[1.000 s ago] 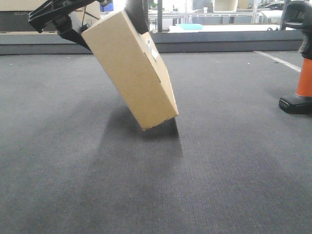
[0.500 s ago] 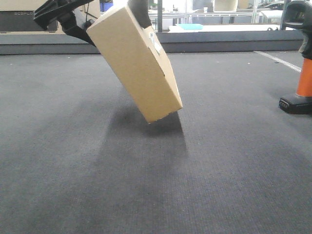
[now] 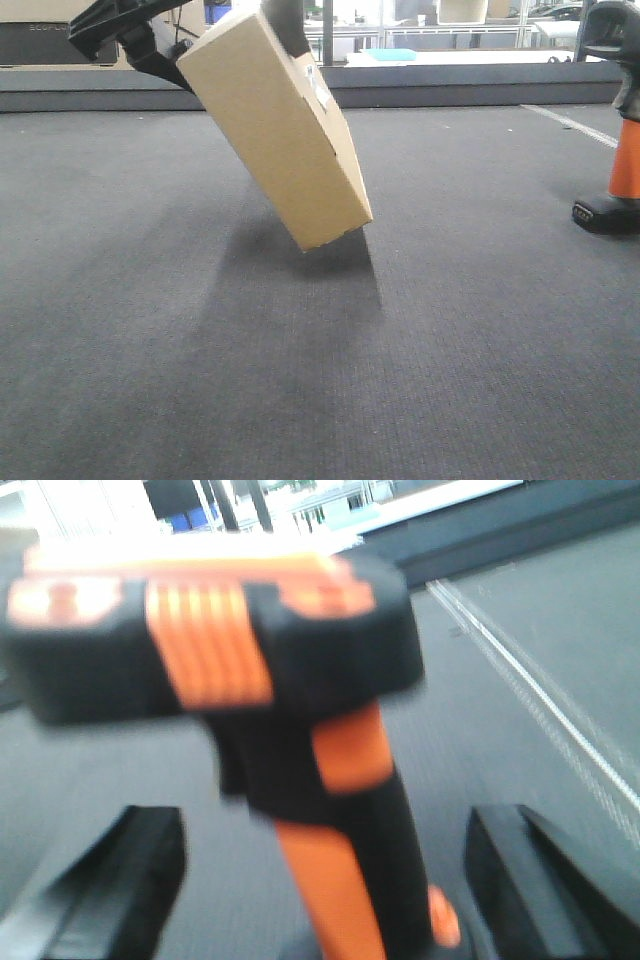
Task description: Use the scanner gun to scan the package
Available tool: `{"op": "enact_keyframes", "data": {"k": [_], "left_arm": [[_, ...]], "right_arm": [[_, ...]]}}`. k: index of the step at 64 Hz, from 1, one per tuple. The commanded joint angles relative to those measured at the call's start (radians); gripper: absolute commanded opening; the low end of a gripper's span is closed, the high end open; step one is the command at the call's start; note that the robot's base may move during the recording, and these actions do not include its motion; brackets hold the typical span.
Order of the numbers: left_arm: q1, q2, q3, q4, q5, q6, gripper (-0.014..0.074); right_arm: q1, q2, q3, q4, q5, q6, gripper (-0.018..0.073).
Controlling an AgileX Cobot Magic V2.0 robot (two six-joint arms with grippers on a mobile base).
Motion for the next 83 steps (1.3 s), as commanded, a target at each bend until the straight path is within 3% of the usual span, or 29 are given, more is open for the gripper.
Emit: {"op": "enact_keyframes", "data": {"k": [1, 7, 60, 70, 83], "left_arm": [[-0.005, -0.002, -0.005, 0.003, -0.022, 0.000, -0.0111], [-0.005, -0.002, -0.005, 0.003, -0.022, 0.000, -0.0111], [-0.005, -0.002, -0.005, 0.003, -0.022, 0.000, -0.0111], [-0.005, -0.002, -0.005, 0.003, -0.022, 0.000, -0.0111], [-0.005, -0.002, -0.005, 0.003, -0.022, 0.000, -0.0111]], "right_arm": [[-0.005, 0.018, -0.046, -0.013, 0.007, 0.002, 0.0535], [-0.005, 0.030, -0.085, -0.048, 0.021, 0.002, 0.0556], [-0.005, 0.113, -0.184, -0.039, 0.026, 0.002, 0.0544], [-0.005, 0.113, -0.184, -0.039, 0.065, 0.002, 0.0370], [-0.005, 0.113, -0.184, -0.039, 0.039, 0.000, -0.0094]]}}
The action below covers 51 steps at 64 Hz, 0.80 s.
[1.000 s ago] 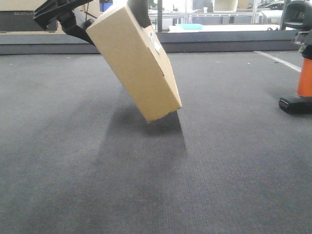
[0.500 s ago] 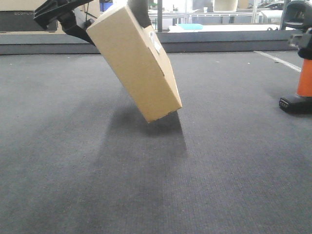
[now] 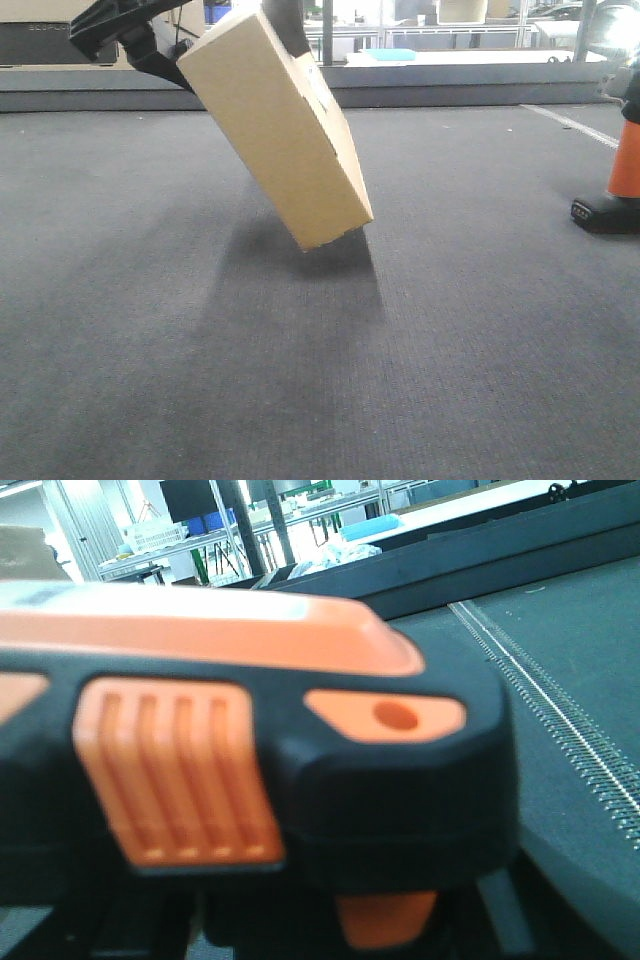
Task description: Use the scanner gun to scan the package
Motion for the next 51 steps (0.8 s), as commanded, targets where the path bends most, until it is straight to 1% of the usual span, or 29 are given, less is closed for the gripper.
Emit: {"op": "enact_keyframes", "data": {"k": [1, 2, 8, 12, 17, 25, 27, 30, 41, 42, 45, 51], "left_arm": [[-0.005, -0.002, -0.005, 0.003, -0.020, 0.000, -0.0111], [-0.005, -0.002, -0.005, 0.003, -0.020, 0.000, -0.0111], [-0.005, -0.002, -0.005, 0.003, -0.018, 0.000, -0.0111], [-0.005, -0.002, -0.005, 0.003, -0.016, 0.000, -0.0111], [-0.005, -0.002, -0.005, -0.001, -0.005, 0.000, -0.0111], [-0.005, -0.002, -0.005, -0.017, 0.024, 0.002, -0.0111], [-0.005, -0.004, -0.005, -0.019, 0.032, 0.002, -0.0111], [-0.005, -0.005, -0.005, -0.022, 0.043, 0.002, -0.0111], [-0.005, -0.008, -0.007, -0.026, 0.051, 0.002, -0.0111], [-0.005, -0.008, -0.007, -0.027, 0.051, 0.002, -0.0111], [-0.005, -0.008, -0.007, -0.030, 0.051, 0.002, -0.0111], [-0.005, -0.008, -0.007, -0.033, 0.049, 0.002, -0.0111]], "right_arm": [[-0.005, 0.002, -0.003, -0.008, -0.034, 0.000, -0.0129], [-0.005, 0.002, -0.003, -0.009, -0.040, 0.000, -0.0172], [-0.005, -0.019, -0.003, -0.032, -0.062, -0.018, -0.0165], [-0.002, -0.044, -0.003, -0.042, -0.062, -0.055, -0.0165], [0.006, -0.087, -0.003, -0.037, -0.028, -0.121, -0.0165], [0.020, -0.169, -0.003, 0.045, 0.063, -0.275, -0.0165], [0.020, -0.191, -0.003, 0.069, 0.075, -0.333, -0.0165], [0.022, -0.209, -0.005, 0.103, 0.078, -0.386, -0.0165], [0.024, -0.250, -0.009, 0.241, 0.094, -0.659, -0.0165], [0.024, -0.250, -0.009, 0.244, 0.094, -0.659, -0.0165], [0.024, -0.250, -0.009, 0.264, 0.096, -0.720, -0.0165], [0.024, -0.250, -0.009, 0.267, 0.096, -0.771, -0.0165]]}}
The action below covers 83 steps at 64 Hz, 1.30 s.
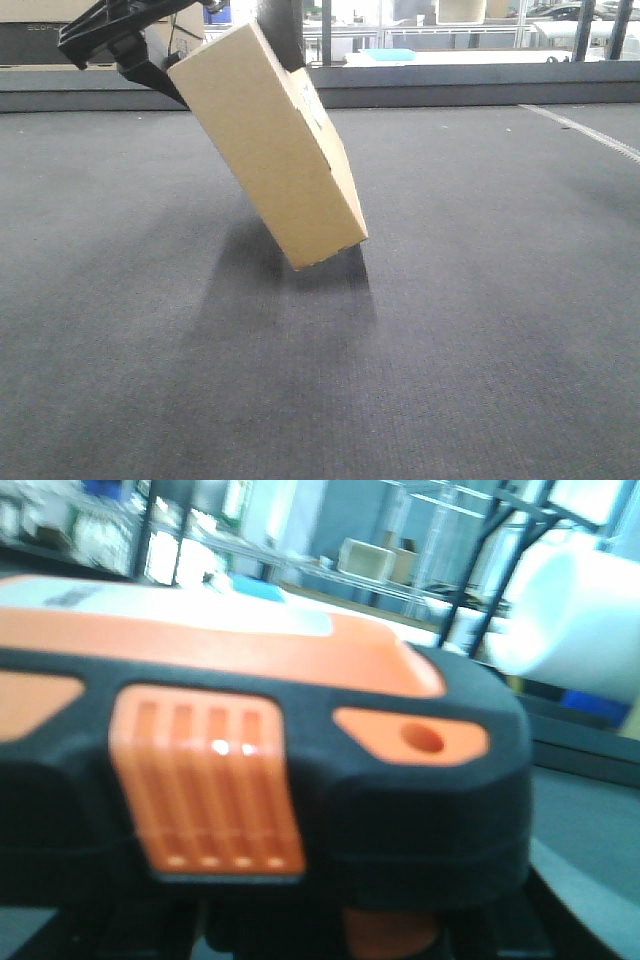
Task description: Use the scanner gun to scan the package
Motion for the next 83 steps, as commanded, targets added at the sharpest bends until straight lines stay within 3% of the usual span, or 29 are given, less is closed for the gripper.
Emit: {"op": "enact_keyframes", "data": {"k": [1, 55, 68, 77, 83], "left_arm": [[-0.005, -0.008, -0.007, -0.011, -0.010, 0.002, -0.0111], [-0.005, -0.010, -0.007, -0.016, -0.018, 0.002, -0.0111], [-0.003, -0.021, -0.007, -0.009, -0.023, 0.002, -0.0111], [-0.003, -0.021, -0.007, -0.009, -0.017, 0.002, -0.0111], [-0.003, -0.021, -0.007, -0.009, -0.015, 0.002, -0.0111]], "right_arm": [[0.001, -0.017, -0.009, 0.023, -0.050, -0.084, -0.0165], [0.026, -0.041, -0.009, 0.019, -0.029, -0.081, -0.0165], [0.065, -0.127, -0.009, 0.004, 0.098, 0.104, -0.0165], [0.065, -0.103, -0.009, 0.004, 0.062, 0.243, -0.0165], [0.065, -0.052, -0.007, 0.000, -0.046, 0.339, -0.0165]]}}
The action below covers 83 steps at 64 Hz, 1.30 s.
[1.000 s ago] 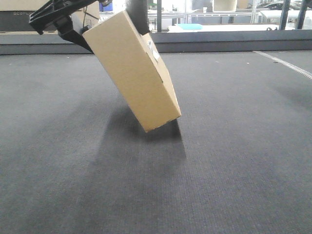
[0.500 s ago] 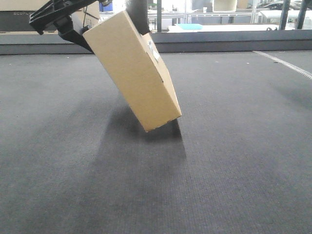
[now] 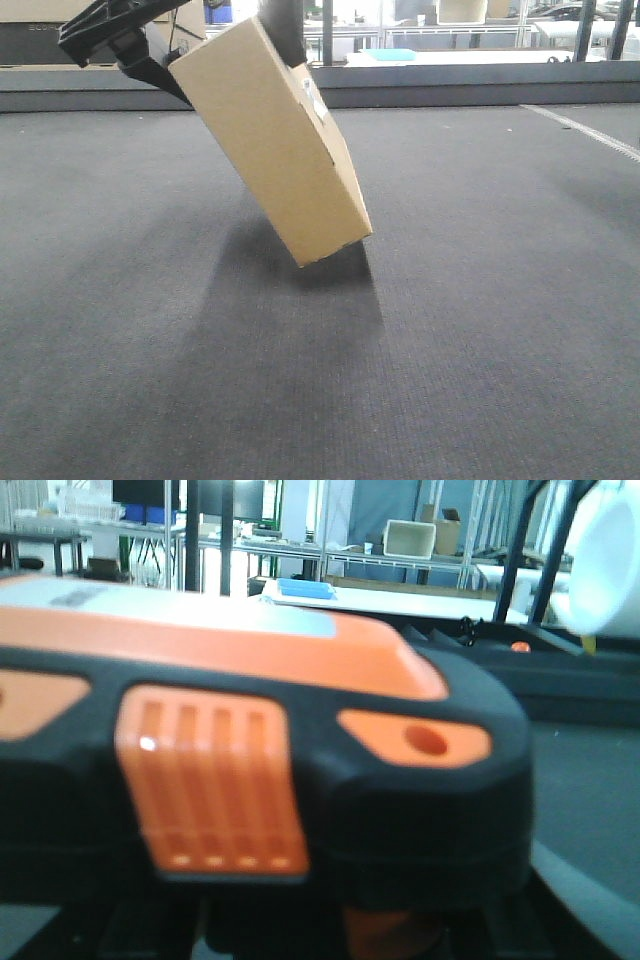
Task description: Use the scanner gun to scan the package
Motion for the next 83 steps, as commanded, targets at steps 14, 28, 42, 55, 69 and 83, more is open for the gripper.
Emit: {"op": "enact_keyframes", "data": {"k": [14, 28, 42, 55, 69, 83], "left_arm": [[-0.003, -0.019, -0.007, 0.004, -0.012, 0.002, -0.0111], [-0.003, -0.019, -0.007, 0.004, -0.012, 0.002, -0.0111], [-0.003, -0.019, -0.007, 0.004, -0.015, 0.002, -0.0111], [-0.003, -0.019, -0.007, 0.004, -0.015, 0.002, -0.0111], [-0.003, -0.019, -0.007, 0.004, -0.015, 0.002, -0.0111], [-0.003, -0.019, -0.007, 0.004, -0.015, 0.002, -0.0111]], "right_arm": [[0.000, 0.169, -0.007, -0.010, -0.349, 0.225, -0.0165], [0.000, 0.230, -0.007, -0.010, -0.349, 0.234, -0.0165], [0.000, 0.270, -0.007, -0.013, -0.349, 0.236, -0.0165], [0.000, 0.294, -0.007, -0.018, -0.349, 0.239, -0.0165], [0.000, 0.294, -0.007, -0.018, -0.349, 0.251, -0.0165], [0.000, 0.296, -0.007, -0.018, -0.346, 0.251, -0.0101]]}}
